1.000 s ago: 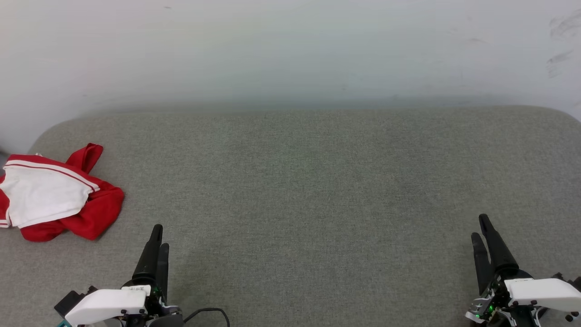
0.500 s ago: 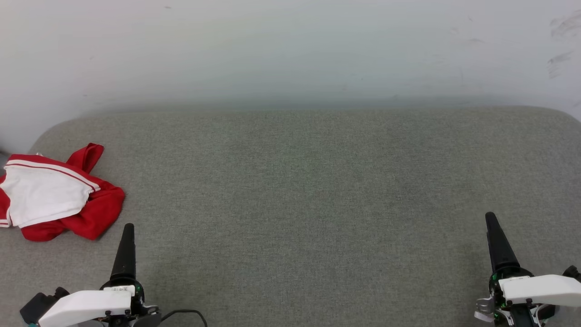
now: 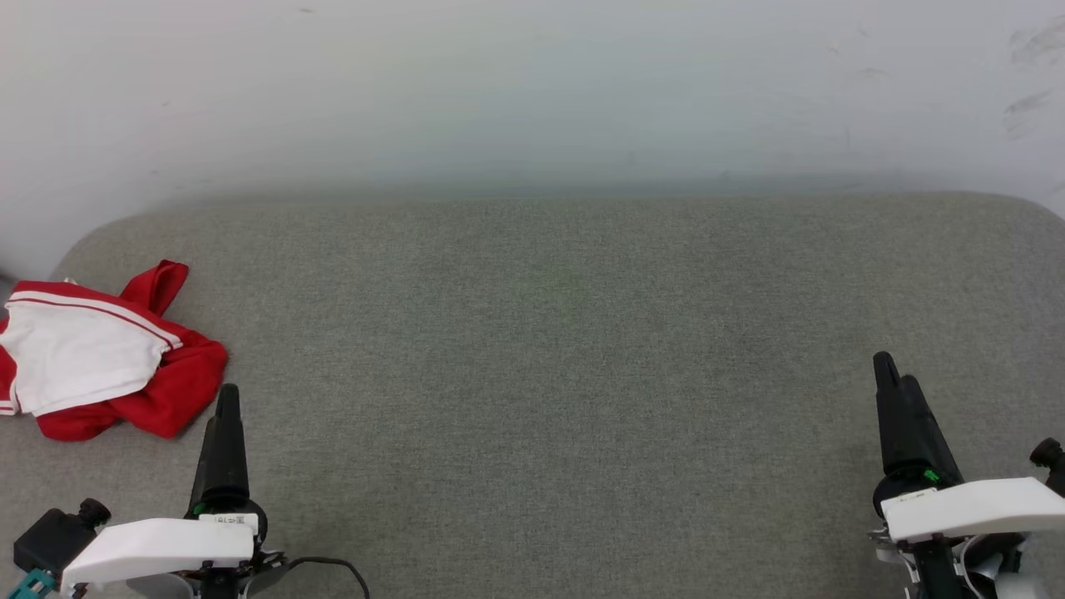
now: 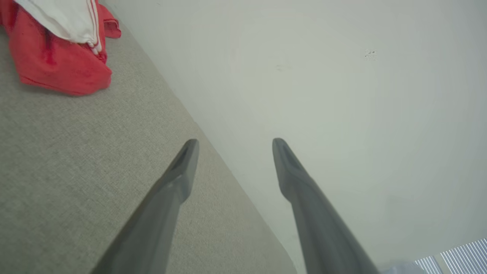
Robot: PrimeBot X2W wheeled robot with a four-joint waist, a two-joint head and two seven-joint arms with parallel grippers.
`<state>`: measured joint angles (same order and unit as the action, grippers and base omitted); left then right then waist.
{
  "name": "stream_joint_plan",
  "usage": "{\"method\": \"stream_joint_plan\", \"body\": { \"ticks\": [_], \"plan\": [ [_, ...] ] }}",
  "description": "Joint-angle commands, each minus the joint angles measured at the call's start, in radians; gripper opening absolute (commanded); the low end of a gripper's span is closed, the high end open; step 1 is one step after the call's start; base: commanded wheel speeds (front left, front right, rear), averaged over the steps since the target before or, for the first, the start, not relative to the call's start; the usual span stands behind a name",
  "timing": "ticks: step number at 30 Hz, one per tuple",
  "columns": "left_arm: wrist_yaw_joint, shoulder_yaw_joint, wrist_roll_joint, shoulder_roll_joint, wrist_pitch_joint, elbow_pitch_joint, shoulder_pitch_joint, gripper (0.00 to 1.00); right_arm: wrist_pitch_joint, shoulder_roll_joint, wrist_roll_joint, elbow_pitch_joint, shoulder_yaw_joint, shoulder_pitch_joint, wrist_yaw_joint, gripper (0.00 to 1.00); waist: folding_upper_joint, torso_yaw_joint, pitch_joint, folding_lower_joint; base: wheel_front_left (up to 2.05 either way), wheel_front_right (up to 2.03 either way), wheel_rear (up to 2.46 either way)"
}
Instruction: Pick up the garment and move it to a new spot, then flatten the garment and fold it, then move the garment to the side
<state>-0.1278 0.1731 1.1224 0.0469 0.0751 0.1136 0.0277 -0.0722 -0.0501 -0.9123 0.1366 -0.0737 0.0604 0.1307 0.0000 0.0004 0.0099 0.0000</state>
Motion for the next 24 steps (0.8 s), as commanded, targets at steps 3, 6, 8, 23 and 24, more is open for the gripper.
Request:
{"method": "stream_joint_plan", "body": {
  "ticks": [3,6,8,23,24],
  "plan": [
    [-0.002,-0.012,-0.059,0.003,0.015,-0.044,0.0,1.0,-0.016,-0.001,0.081,-0.036,0.007,0.012,0.0,1.0,0.0,0.0,0.001,0.0,0.0,0.0,0.0],
    [-0.002,-0.032,-0.13,0.003,0.024,-0.065,-0.012,1.0,-0.026,-0.001,0.151,-0.049,0.012,0.009,0.0,1.0,0.0,0.0,0.002,0.0,0.0,0.0,0.0],
    [0.001,-0.044,-0.181,0.003,0.031,-0.078,-0.016,1.0,-0.032,-0.001,0.196,-0.057,0.015,0.007,0.0,1.0,0.0,-0.001,0.003,0.0,0.0,0.0,0.0],
    [0.039,-0.146,-0.495,0.004,0.073,-0.153,-0.047,1.0,-0.075,0.0,0.479,-0.083,0.052,-0.005,0.0,1.0,0.0,-0.003,0.006,0.0,0.0,0.0,0.0],
    [0.044,-0.151,-0.513,0.004,0.075,-0.155,-0.048,1.0,-0.078,0.0,0.496,-0.084,0.054,-0.006,0.0,1.0,0.0,-0.003,0.006,0.0,0.0,0.0,0.0]
  ]
}}
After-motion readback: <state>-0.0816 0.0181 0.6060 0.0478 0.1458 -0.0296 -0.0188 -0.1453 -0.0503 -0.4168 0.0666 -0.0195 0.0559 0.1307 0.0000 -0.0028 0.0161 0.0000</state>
